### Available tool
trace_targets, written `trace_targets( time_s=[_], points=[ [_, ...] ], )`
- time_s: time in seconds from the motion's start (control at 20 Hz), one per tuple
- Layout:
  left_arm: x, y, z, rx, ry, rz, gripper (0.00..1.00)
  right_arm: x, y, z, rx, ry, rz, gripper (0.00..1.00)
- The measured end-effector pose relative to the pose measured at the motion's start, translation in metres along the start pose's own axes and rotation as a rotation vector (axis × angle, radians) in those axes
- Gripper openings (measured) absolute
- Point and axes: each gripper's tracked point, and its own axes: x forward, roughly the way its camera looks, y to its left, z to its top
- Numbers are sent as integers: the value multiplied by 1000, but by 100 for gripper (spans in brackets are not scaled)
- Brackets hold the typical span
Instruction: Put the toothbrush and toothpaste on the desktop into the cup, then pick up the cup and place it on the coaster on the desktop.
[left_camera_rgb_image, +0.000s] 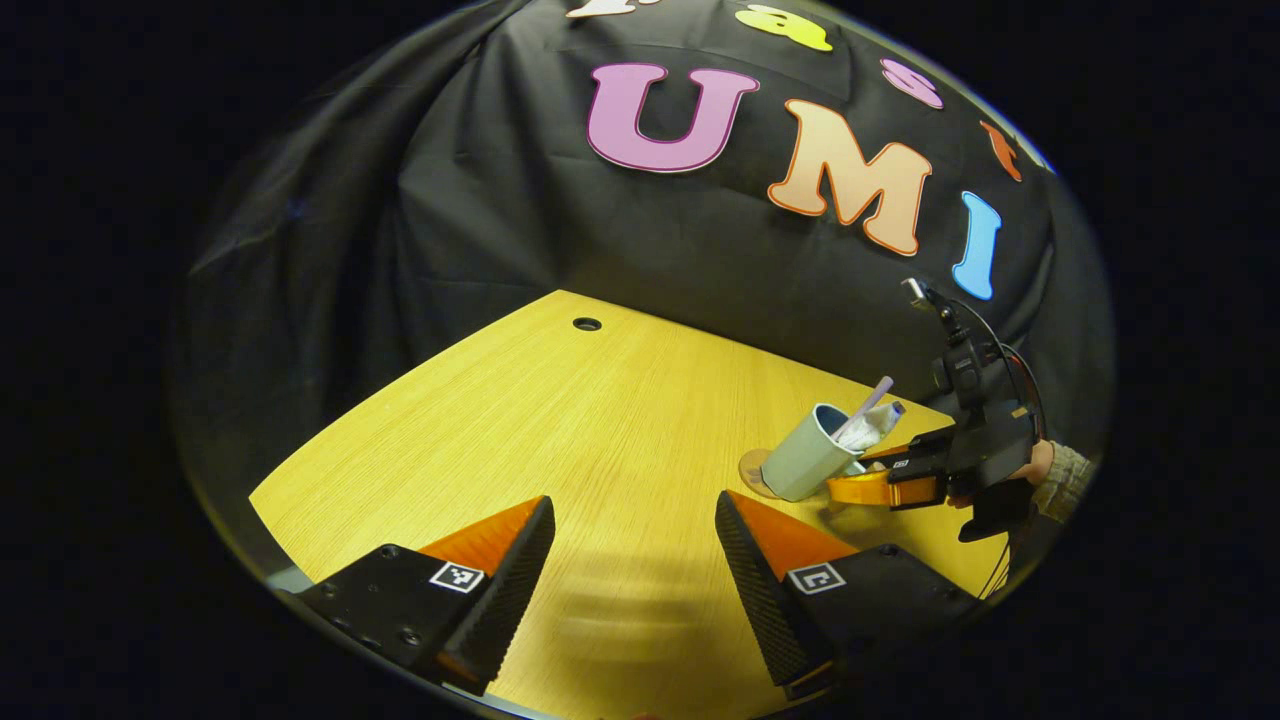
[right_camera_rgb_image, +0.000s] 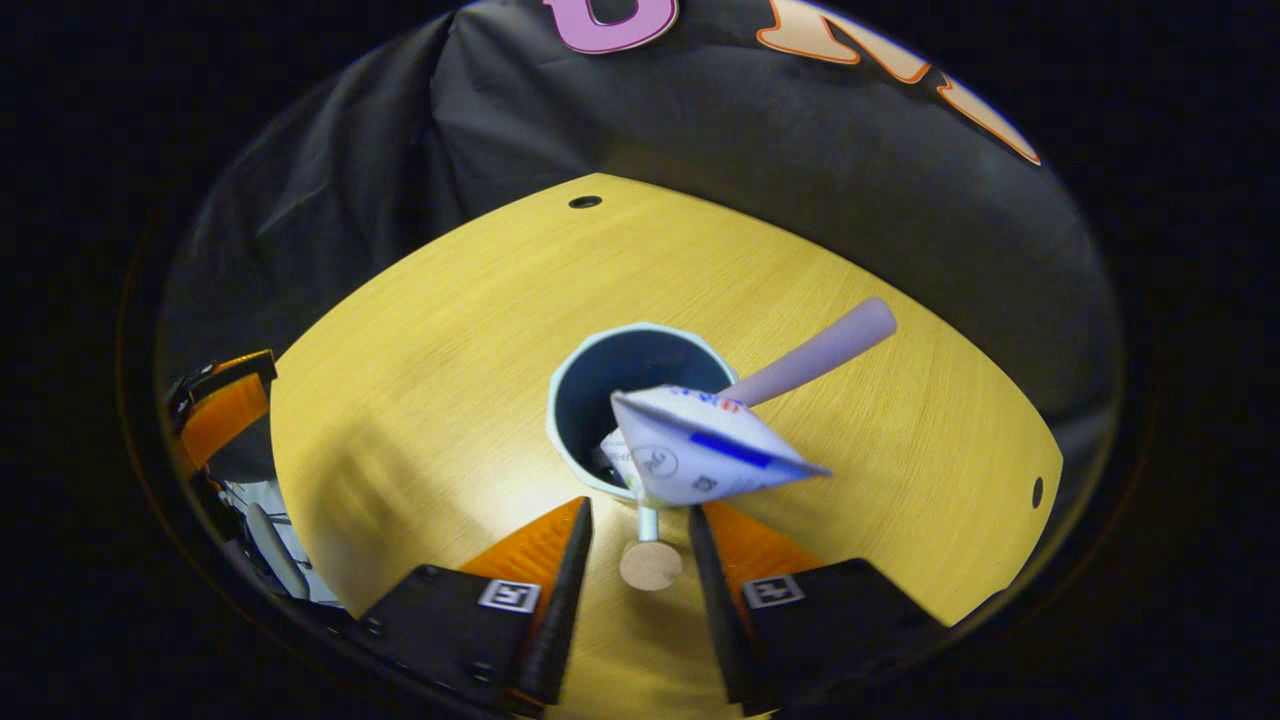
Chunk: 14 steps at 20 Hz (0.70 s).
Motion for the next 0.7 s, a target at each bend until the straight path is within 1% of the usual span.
trace_targets(
  time_s=[0.15,0.2,0.25,0.35,0.4,0.45,0.5,0.6,0.65,0.7],
  points=[
    [-1,0,-1,10,5,-8,94,-8,-4,8,14,-29,-19,100],
    [0,-1,-2,16,7,-11,94,-13,-4,8,29,-37,-19,99],
    [-1,-2,-2,21,7,-16,94,-18,-4,9,46,-51,-20,96],
    [-3,-5,0,32,10,-34,94,-32,-9,13,89,-89,-33,96],
    [-3,-8,1,41,16,-45,93,-40,-9,12,115,-108,-39,99],
    [-5,-10,1,52,22,-57,93,-51,-11,12,146,-126,-45,96],
    [-6,-14,2,62,27,-72,93,-64,-12,11,177,-148,-55,99],
    [1,-34,0,80,32,-110,93,-88,-19,5,222,-188,-94,100],
    [0,-43,1,87,36,-132,93,-99,-22,1,241,-209,-117,96],
    [1,-52,0,95,42,-155,93,-109,-22,-2,263,-228,-136,100]
  ],
)
